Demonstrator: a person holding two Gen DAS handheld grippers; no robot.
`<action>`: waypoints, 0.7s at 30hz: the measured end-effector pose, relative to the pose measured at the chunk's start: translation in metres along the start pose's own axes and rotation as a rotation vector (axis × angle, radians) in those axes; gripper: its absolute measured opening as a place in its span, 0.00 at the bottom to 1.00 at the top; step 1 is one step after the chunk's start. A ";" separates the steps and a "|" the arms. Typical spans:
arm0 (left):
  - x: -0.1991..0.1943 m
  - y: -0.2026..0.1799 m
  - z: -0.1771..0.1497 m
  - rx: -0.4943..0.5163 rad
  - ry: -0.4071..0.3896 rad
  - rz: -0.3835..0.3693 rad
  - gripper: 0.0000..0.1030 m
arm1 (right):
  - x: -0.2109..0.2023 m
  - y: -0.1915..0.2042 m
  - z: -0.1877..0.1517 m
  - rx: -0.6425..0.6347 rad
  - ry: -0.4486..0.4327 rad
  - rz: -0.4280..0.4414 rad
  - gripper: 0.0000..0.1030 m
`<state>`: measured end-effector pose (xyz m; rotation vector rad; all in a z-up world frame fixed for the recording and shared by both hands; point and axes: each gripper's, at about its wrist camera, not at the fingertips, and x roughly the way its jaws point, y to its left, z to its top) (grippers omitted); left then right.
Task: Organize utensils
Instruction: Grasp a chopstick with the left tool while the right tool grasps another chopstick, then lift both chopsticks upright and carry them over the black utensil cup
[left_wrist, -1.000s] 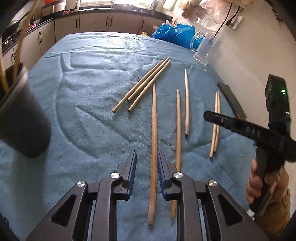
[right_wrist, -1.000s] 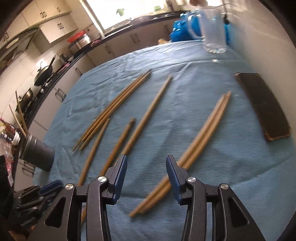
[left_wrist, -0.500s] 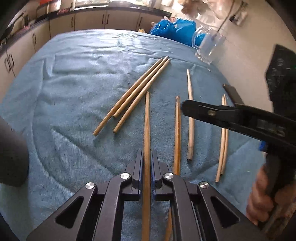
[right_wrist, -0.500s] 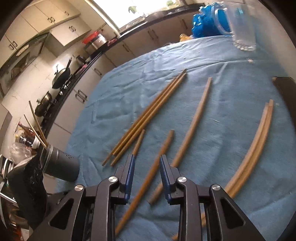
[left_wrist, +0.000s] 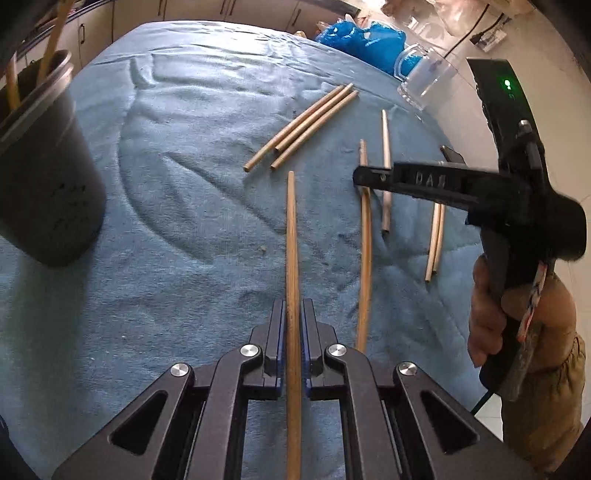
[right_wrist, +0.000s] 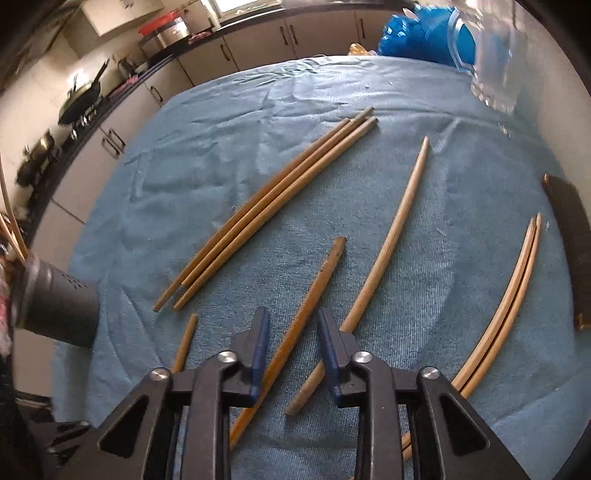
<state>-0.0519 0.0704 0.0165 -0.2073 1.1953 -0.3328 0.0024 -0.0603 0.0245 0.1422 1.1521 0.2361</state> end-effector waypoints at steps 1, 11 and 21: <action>-0.001 0.001 0.000 -0.002 -0.009 0.012 0.07 | 0.000 0.003 -0.001 -0.017 -0.001 0.000 0.13; -0.012 0.011 -0.014 -0.003 -0.012 0.044 0.07 | -0.019 0.010 -0.052 -0.110 0.071 0.100 0.10; 0.002 -0.001 0.013 0.064 0.053 0.133 0.12 | -0.036 -0.015 -0.080 -0.117 0.179 0.052 0.10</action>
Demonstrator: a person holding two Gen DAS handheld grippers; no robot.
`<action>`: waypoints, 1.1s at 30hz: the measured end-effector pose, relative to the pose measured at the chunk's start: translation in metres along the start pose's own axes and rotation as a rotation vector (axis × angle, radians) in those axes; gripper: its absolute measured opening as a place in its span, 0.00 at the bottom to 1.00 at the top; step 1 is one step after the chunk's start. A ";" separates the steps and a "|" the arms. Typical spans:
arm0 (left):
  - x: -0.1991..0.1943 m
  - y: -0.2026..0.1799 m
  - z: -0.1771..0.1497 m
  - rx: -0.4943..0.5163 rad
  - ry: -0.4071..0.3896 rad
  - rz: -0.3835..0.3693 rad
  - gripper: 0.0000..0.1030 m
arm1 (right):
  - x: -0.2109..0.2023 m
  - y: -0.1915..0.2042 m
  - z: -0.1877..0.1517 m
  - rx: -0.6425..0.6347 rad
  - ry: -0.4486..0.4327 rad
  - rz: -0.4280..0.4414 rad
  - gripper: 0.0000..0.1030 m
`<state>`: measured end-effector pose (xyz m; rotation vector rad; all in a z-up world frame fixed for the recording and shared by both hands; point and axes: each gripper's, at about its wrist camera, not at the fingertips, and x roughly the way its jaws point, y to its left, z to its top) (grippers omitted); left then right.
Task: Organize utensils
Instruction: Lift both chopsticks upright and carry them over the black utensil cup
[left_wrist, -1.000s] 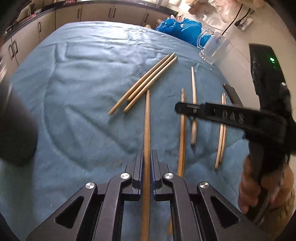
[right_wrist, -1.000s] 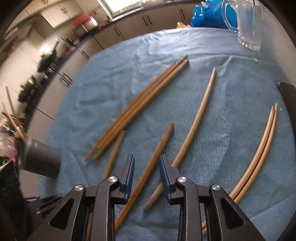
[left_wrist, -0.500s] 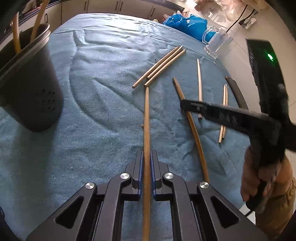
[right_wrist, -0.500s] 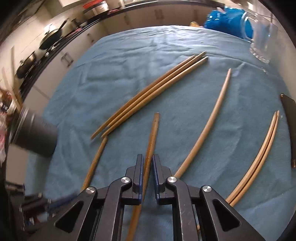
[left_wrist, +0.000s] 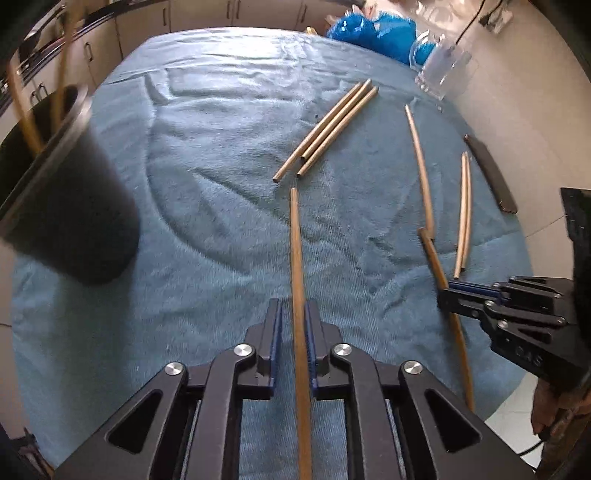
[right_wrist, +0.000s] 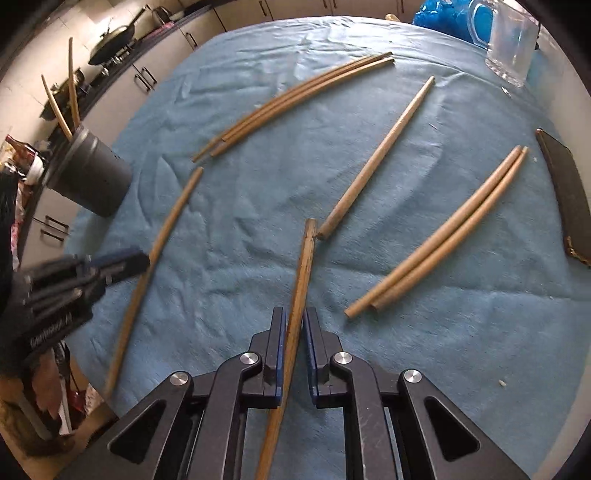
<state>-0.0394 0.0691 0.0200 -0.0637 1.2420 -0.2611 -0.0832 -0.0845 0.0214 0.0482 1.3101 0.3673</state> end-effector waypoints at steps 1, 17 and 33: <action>0.003 -0.001 0.002 0.007 0.010 0.003 0.12 | 0.000 -0.001 0.000 0.002 0.010 -0.004 0.10; 0.014 -0.003 0.033 0.037 0.050 -0.015 0.12 | 0.019 0.029 0.036 -0.097 0.085 -0.074 0.27; -0.076 0.010 -0.021 -0.024 -0.262 -0.137 0.06 | -0.027 0.034 0.006 -0.036 -0.178 0.069 0.07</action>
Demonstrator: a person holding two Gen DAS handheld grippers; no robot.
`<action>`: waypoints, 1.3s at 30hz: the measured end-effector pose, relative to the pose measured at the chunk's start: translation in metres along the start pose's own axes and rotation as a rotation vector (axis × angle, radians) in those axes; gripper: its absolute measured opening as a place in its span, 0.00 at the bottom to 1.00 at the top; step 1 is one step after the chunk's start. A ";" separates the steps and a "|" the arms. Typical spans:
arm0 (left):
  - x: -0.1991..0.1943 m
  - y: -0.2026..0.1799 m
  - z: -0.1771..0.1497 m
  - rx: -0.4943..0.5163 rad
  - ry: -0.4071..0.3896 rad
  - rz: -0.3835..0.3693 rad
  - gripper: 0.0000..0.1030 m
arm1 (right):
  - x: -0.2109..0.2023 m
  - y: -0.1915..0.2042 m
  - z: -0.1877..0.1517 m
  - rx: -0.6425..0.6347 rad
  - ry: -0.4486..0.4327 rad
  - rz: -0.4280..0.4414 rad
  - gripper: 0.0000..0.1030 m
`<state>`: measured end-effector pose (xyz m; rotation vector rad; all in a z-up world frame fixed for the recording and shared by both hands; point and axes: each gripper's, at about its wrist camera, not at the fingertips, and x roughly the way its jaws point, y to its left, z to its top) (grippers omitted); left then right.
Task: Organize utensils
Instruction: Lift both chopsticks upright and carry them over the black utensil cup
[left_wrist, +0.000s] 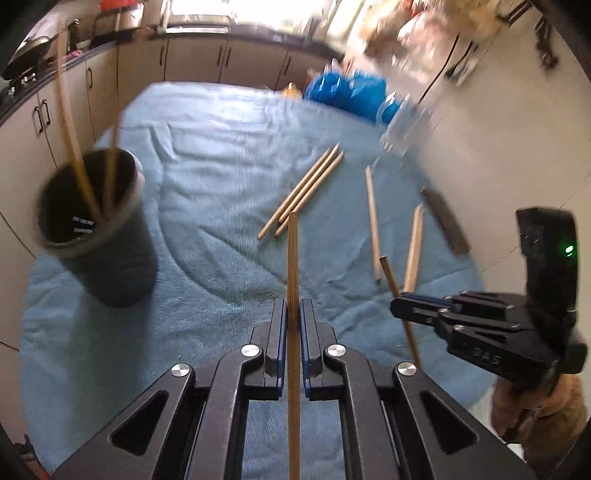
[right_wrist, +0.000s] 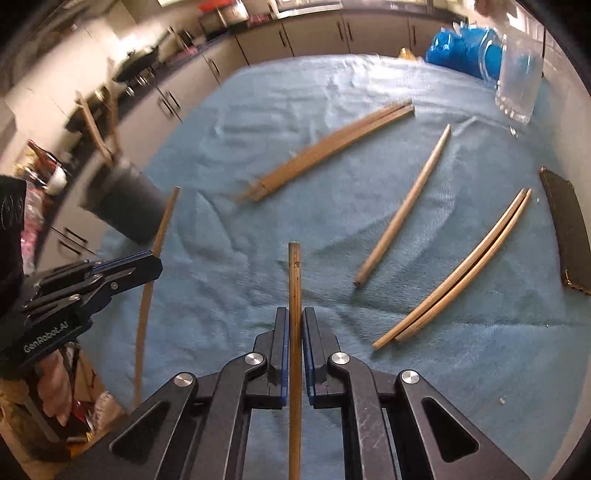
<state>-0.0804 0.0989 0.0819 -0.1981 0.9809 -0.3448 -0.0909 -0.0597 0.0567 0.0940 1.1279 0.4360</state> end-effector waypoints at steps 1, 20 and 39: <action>-0.011 0.000 -0.002 -0.004 -0.030 -0.008 0.06 | -0.005 0.000 -0.001 -0.002 -0.020 0.004 0.07; -0.170 0.026 0.014 -0.063 -0.509 0.021 0.06 | -0.105 0.087 0.041 -0.104 -0.458 0.113 0.07; -0.149 0.095 0.111 -0.134 -0.663 0.202 0.06 | -0.066 0.160 0.165 0.003 -0.738 0.194 0.07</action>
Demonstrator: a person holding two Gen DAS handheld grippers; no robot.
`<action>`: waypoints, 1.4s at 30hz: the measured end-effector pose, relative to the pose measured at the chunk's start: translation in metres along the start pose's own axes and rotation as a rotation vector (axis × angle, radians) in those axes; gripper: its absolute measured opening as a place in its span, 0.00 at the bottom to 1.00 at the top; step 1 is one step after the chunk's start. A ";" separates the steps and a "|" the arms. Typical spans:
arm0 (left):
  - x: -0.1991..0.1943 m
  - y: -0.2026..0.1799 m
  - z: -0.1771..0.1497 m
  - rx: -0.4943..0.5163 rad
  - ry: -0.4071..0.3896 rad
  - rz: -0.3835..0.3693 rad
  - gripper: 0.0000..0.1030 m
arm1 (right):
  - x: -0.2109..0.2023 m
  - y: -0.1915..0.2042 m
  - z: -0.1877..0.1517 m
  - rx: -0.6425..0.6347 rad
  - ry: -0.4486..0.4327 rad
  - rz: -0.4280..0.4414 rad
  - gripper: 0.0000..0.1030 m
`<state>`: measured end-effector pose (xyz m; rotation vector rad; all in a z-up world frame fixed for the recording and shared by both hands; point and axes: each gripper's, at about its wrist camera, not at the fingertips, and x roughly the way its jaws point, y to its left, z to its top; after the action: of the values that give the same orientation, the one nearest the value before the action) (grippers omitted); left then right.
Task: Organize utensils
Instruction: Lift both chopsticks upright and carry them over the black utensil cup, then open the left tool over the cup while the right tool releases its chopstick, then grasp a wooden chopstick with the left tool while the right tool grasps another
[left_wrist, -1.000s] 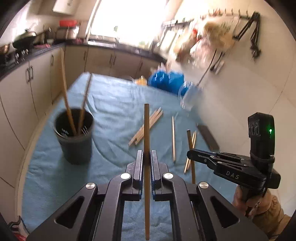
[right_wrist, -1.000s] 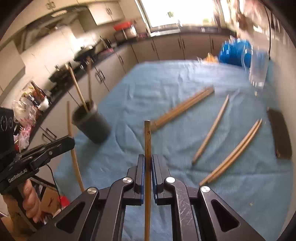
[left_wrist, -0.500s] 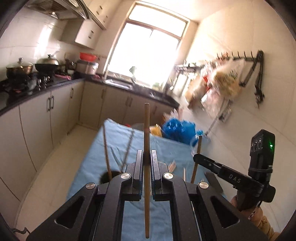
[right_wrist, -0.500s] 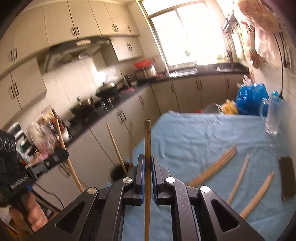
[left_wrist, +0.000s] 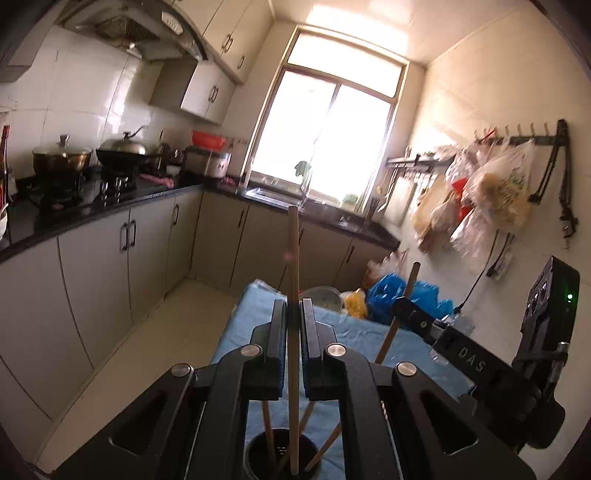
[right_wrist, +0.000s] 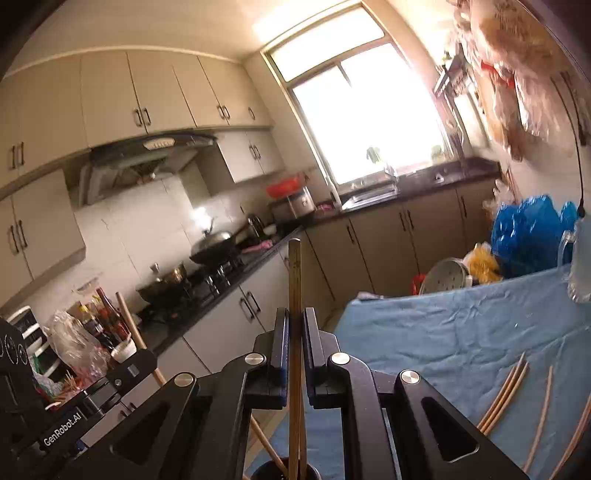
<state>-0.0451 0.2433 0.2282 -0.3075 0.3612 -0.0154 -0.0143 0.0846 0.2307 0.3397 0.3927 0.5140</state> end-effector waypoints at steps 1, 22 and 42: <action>0.008 0.001 -0.005 0.005 0.017 0.010 0.06 | 0.006 -0.002 -0.003 0.002 0.018 -0.003 0.07; 0.013 0.012 -0.048 -0.007 0.141 0.104 0.35 | 0.025 -0.021 -0.053 -0.068 0.195 -0.025 0.41; -0.043 -0.077 -0.080 0.121 0.157 0.023 0.51 | -0.085 -0.128 -0.089 0.063 0.235 -0.239 0.56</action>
<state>-0.1106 0.1496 0.1953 -0.1831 0.5176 -0.0389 -0.0696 -0.0471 0.1248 0.2895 0.6692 0.3082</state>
